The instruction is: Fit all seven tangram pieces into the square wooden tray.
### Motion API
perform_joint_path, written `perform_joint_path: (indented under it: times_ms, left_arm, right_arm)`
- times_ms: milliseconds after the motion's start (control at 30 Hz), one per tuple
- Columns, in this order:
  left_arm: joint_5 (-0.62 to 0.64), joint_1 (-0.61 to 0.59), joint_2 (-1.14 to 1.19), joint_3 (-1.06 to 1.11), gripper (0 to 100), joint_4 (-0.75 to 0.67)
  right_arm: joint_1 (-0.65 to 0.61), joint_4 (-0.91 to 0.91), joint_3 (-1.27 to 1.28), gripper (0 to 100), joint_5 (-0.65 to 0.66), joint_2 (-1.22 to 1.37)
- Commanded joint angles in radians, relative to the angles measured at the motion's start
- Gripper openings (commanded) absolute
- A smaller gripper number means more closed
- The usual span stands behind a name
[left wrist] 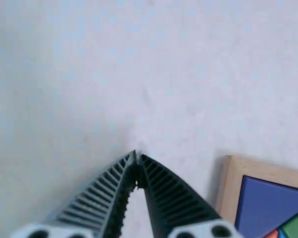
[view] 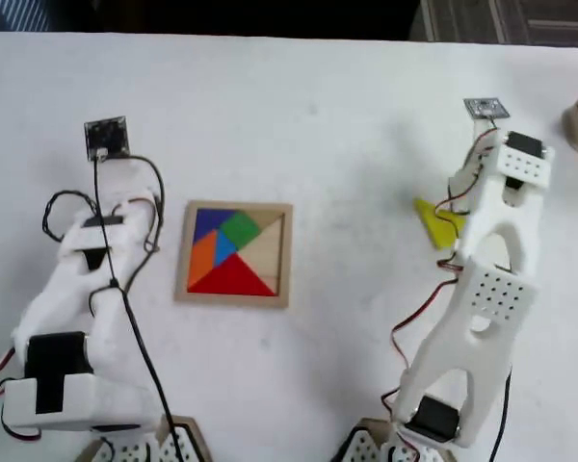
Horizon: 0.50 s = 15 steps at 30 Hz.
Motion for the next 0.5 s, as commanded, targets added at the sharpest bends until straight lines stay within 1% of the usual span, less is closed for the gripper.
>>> perform_joint_path:
  times_ms: [0, 100, 200, 300, 400, 467]
  left_arm:
    - [0.006, -0.008, -0.004, -0.051, 3, -0.002]
    - [0.006, -0.008, -0.004, -0.051, 3, -0.002]
    - [0.006, -0.008, -0.004, -0.051, 3, -0.002]
    - [0.006, -0.008, -0.004, -0.051, 3, -0.002]
    - [0.006, -0.008, -0.004, -0.049, 3, -0.002]
    - [0.006, -0.008, -0.004, -0.049, 3, -0.002]
  right_arm:
    - [0.062, 0.102, 0.078, 1.9, 0.081, -0.010]
    - [0.077, 0.108, 0.181, 1.9, 0.124, -0.048]
    - [0.097, 0.081, 0.319, 1.9, 0.132, -0.130]
    - [0.119, 0.004, 0.502, 1.9, 0.169, -0.251]
    - [0.113, -0.088, 0.729, 1.9, 0.218, -0.380]
    - [0.113, -0.153, 0.845, 1.9, 0.219, -0.461]
